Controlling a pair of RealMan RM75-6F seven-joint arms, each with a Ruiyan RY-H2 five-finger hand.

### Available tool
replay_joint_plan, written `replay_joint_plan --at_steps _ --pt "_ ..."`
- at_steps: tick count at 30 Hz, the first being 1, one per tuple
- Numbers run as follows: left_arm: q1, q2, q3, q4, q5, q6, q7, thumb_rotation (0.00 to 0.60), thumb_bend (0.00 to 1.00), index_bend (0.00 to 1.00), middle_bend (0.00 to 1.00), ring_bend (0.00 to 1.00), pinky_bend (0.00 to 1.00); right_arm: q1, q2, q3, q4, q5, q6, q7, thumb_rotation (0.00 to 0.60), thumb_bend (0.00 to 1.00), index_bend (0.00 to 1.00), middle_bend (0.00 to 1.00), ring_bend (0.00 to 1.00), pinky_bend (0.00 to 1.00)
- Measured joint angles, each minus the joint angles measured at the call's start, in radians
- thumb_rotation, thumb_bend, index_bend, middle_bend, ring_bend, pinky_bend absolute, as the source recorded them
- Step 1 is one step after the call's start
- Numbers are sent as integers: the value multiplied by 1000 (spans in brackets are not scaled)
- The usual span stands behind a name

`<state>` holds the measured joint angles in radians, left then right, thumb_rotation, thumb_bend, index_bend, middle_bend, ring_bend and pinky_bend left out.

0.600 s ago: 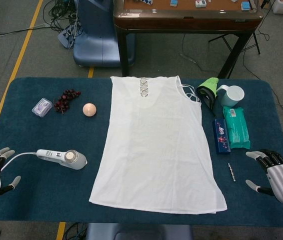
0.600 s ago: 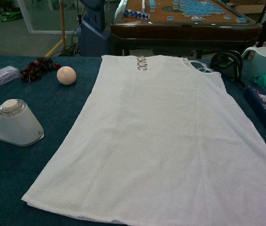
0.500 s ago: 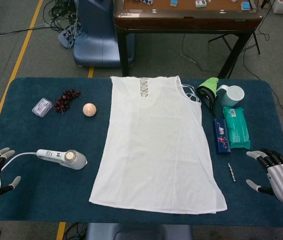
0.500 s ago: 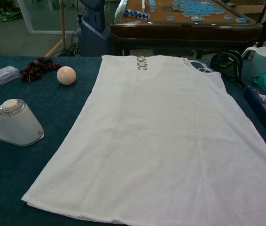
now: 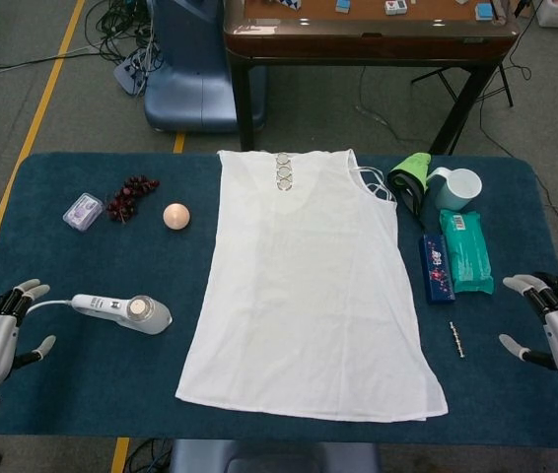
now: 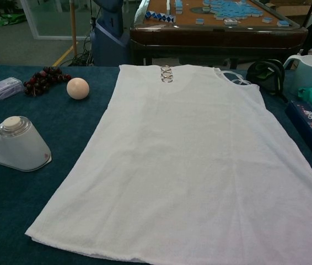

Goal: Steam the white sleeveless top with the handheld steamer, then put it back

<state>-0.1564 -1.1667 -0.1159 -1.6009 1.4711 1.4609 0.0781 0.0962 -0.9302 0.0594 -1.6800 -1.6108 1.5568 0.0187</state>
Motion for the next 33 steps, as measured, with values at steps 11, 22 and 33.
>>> replay_joint_plan --at_steps 11,22,33 --pt "-133 -31 -5 98 32 -178 -39 600 177 140 172 208 254 7 29 3 -37 13 -28 -9 600 126 260 270 189 203" --pt "-237 -131 1 243 -5 -319 -48 600 177 132 155 208 254 -14 30 -6 -29 18 -14 5 600 127 260 270 189 203" --pt "-282 -188 13 339 -46 -384 -8 600 177 330 152 202 254 -20 28 -11 -21 16 -17 20 600 126 260 270 189 203"
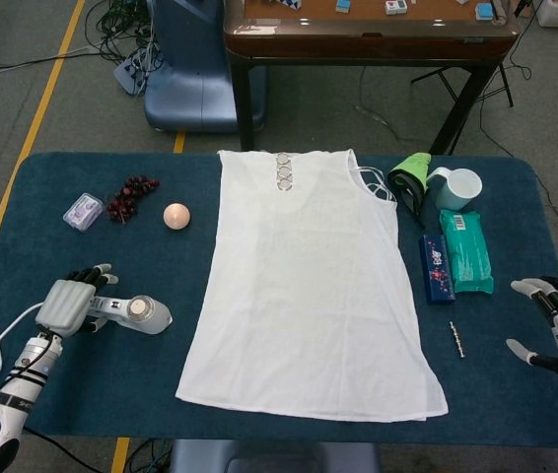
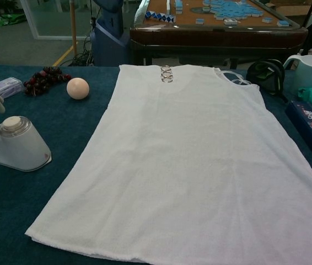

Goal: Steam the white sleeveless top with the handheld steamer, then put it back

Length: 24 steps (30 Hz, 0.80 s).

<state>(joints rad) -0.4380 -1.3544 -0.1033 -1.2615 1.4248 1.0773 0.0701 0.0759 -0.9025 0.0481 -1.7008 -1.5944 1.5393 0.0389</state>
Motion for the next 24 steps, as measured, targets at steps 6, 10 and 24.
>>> replay_joint_plan --at_steps 6,10,24 --pt "-18 -29 -1 49 -20 -20 -3 600 178 390 157 202 253 -3 0 -2 2 2 -3 4 600 126 260 270 189 203" --pt "-29 -45 -2 76 -24 -29 -21 600 179 415 194 202 254 -4 1 -2 2 3 -4 4 600 127 260 270 189 203" --pt "-41 -90 15 148 -10 -10 -64 600 244 544 432 346 288 -12 2 -7 3 10 -9 13 600 127 260 270 189 203"
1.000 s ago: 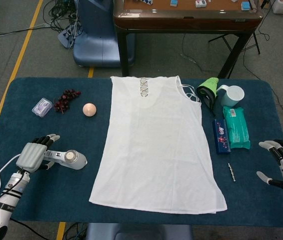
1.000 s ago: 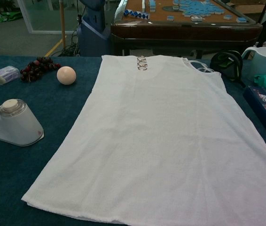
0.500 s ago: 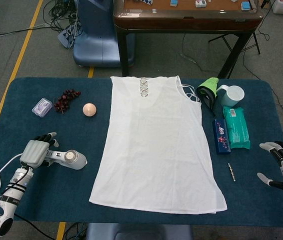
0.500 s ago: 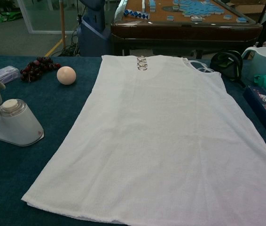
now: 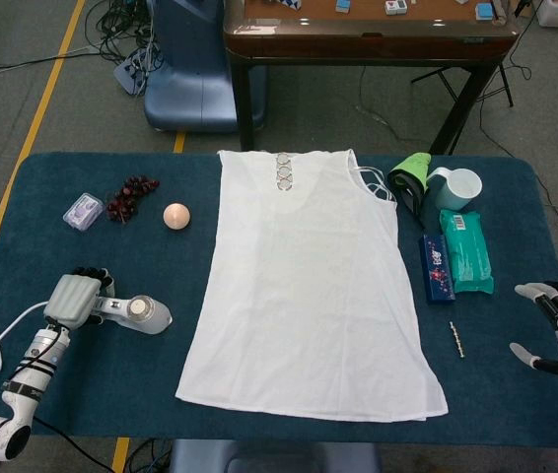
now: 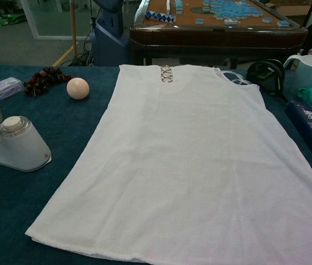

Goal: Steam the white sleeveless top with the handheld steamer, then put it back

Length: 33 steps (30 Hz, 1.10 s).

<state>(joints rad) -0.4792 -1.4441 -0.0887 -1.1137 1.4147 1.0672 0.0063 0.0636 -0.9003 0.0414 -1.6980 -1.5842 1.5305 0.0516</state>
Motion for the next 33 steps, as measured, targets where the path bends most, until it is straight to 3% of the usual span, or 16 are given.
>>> replay_joint_plan --at_steps 5,12,17,27,33 --pt "1 -12 6 18 2 5 -5 600 243 546 492 394 330 -2 2 -1 -2 3 -3 3 600 126 260 270 189 203" --pt "1 -28 14 44 1 2 -22 600 243 574 650 525 494 -4 6 -2 -8 3 -3 0 600 125 260 270 189 203" --pt "0 -38 20 51 6 5 -23 600 244 619 730 609 541 -5 8 -2 -12 4 -5 0 600 126 260 270 189 203" --pt "-14 -58 22 67 21 14 -35 600 244 627 748 623 553 -13 8 -4 -12 10 -2 2 600 126 260 270 189 203" --pt "-23 -75 18 86 25 15 -49 600 244 675 802 662 609 -15 9 -3 -10 10 -2 4 600 126 260 270 189 203"
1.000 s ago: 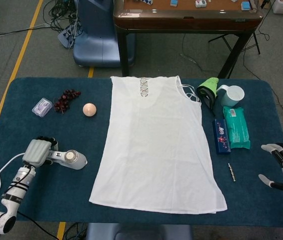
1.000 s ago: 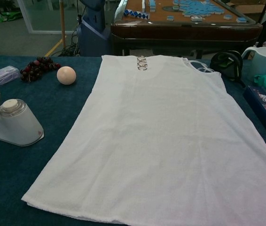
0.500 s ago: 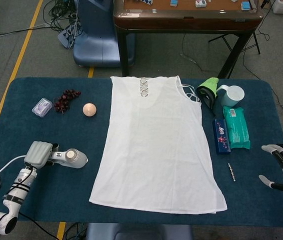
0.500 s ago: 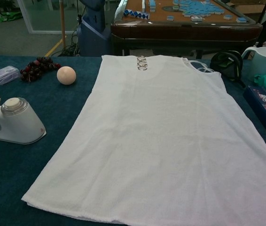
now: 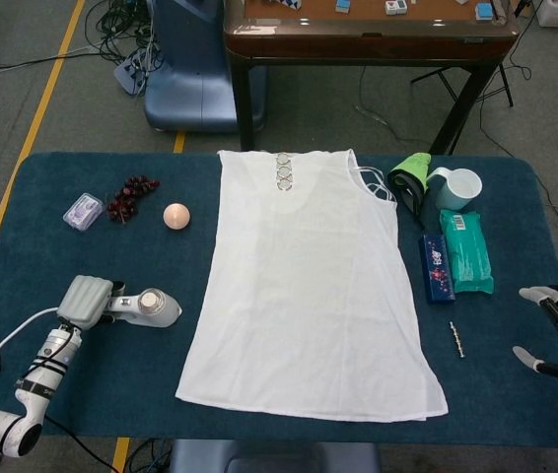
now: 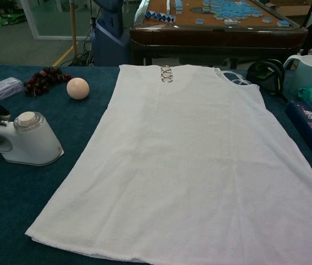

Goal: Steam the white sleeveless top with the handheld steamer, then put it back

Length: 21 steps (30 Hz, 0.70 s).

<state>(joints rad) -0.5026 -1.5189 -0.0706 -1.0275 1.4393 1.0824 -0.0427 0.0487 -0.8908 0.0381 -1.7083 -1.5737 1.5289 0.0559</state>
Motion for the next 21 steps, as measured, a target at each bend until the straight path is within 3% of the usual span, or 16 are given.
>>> replay_joint_plan --at_steps 8,21 --pt "-2 -18 -5 33 12 28 -62 600 244 750 881 738 684 6 -3 -7 0 -10 -17 -1 600 126 260 270 189 203" --pt "-15 -26 -4 58 50 67 -213 600 244 798 953 793 704 39 -12 -24 -16 -44 -78 -28 600 126 260 270 189 203"
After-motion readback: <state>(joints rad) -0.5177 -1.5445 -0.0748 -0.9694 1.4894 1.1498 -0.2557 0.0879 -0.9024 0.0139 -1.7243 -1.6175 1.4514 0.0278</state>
